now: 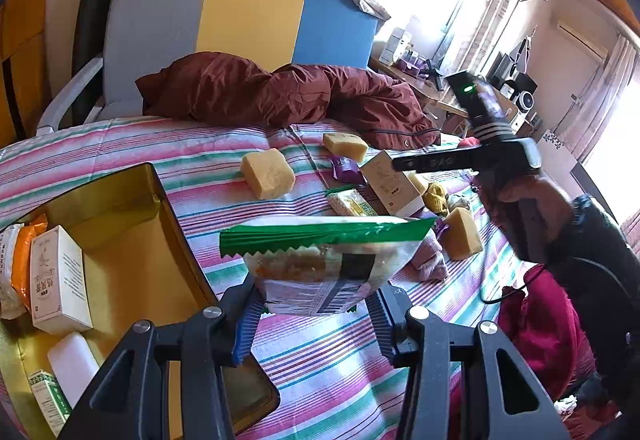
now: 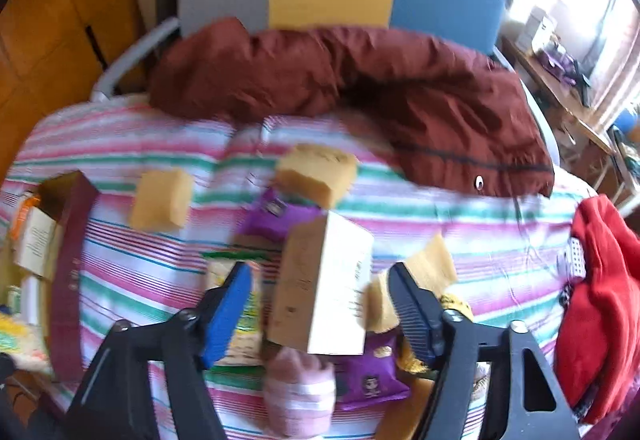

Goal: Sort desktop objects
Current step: 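Carry the cracker packet and white printed box over the gold tray with both grippers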

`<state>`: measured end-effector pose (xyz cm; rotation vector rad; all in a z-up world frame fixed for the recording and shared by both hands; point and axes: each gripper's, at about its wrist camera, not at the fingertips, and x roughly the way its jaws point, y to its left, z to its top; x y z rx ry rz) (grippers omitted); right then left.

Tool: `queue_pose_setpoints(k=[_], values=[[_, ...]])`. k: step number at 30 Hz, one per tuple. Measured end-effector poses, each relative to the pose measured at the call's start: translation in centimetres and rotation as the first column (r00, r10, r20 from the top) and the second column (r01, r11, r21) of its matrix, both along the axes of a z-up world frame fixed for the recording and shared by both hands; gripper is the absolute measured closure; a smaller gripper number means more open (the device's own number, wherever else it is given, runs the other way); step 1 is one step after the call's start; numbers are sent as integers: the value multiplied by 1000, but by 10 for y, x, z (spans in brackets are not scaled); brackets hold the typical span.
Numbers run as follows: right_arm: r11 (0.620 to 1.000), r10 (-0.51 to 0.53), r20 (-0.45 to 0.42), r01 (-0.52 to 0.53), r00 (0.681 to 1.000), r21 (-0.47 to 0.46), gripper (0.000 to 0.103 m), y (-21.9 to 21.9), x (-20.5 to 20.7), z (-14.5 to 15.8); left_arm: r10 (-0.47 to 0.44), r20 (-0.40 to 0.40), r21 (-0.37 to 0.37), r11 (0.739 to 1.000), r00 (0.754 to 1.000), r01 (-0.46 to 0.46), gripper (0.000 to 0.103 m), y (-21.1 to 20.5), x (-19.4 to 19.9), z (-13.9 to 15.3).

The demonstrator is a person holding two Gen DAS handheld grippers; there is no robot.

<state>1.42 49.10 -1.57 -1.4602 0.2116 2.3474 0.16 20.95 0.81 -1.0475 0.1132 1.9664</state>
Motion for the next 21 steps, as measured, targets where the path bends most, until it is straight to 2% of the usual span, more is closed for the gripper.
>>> queue_pose_setpoints(k=[3,7,9,10,11,12,16,21], values=[[997,-2,13,3,1000,-72,21,6,-8,-21,0,4,-8,1000,1000,0,55,-1,1,-2],[995,0,84,8,996,-99,23,8,-18,-50,9,19,-12,1000,1000,-9,55,-4,0,-5],[994,-5,74,12,997,-108,25,7,-18,-56,16,25,-15,1000,1000,-16,55,-6,-2,-7],[995,-8,69,15,998,-100,30,7,-19,-56,17,27,-15,1000,999,-17,55,-7,-3,-7],[995,-6,71,13,997,-100,43,6,-19,-56,19,29,-16,1000,999,-18,55,-8,-3,-8],[994,-3,70,10,998,-105,48,6,-18,-55,21,28,-15,1000,999,-21,55,-9,-3,-8],[998,10,72,-6,997,-62,51,2,-13,-52,27,32,-5,1000,999,-27,55,-12,-4,-7],[999,15,-23,-16,1000,-38,51,-9,4,-19,40,24,10,999,999,-40,55,-24,-3,-1]])
